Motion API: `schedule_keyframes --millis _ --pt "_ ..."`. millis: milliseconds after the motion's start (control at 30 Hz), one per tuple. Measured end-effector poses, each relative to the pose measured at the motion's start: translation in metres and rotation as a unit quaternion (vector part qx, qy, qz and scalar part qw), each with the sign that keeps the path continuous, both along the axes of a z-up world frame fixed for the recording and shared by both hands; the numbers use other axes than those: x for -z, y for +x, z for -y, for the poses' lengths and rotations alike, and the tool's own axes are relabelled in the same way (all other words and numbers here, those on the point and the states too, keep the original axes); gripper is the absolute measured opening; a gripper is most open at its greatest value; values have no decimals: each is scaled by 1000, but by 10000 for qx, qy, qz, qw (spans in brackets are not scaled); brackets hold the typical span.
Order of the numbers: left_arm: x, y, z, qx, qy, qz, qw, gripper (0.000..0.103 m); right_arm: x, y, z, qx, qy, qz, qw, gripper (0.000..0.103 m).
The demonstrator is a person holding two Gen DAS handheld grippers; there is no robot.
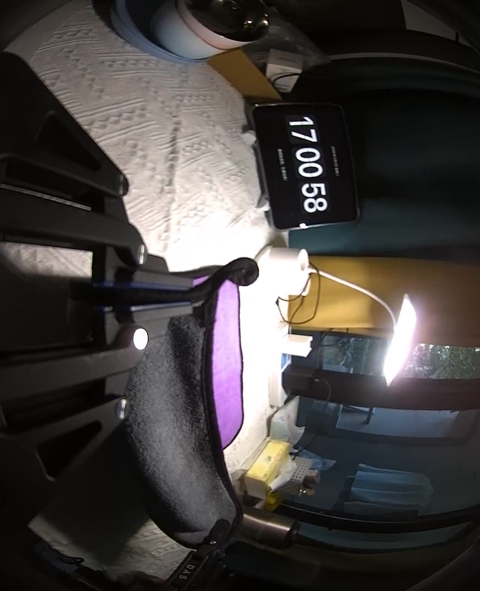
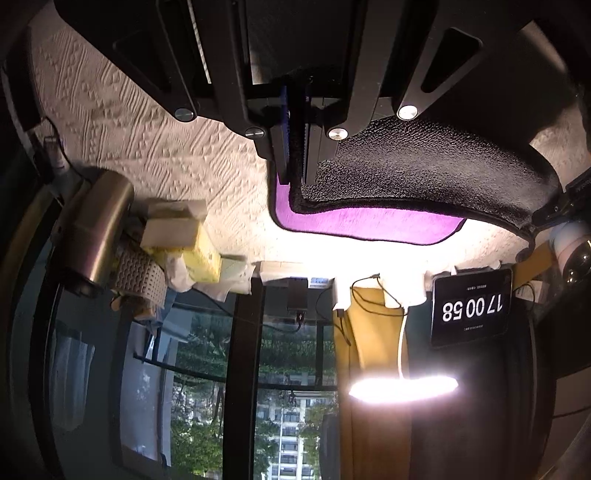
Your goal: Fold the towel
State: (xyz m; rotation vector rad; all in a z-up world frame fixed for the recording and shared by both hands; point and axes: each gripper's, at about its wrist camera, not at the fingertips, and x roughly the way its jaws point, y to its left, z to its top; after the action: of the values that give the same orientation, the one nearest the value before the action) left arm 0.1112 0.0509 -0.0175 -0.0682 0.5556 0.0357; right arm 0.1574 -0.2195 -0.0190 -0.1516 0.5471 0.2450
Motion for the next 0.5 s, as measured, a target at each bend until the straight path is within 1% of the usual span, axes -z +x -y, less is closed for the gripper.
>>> schedule_keyframes --millis 267,500 --pt "-7 16 -2 21 137 184 9997 6 -6 14 -4 53 -69 203 9998 6" --pt "-8 32 -3 66 180 231 9995 6 -9 27 -7 77 -112 297 9995 6"
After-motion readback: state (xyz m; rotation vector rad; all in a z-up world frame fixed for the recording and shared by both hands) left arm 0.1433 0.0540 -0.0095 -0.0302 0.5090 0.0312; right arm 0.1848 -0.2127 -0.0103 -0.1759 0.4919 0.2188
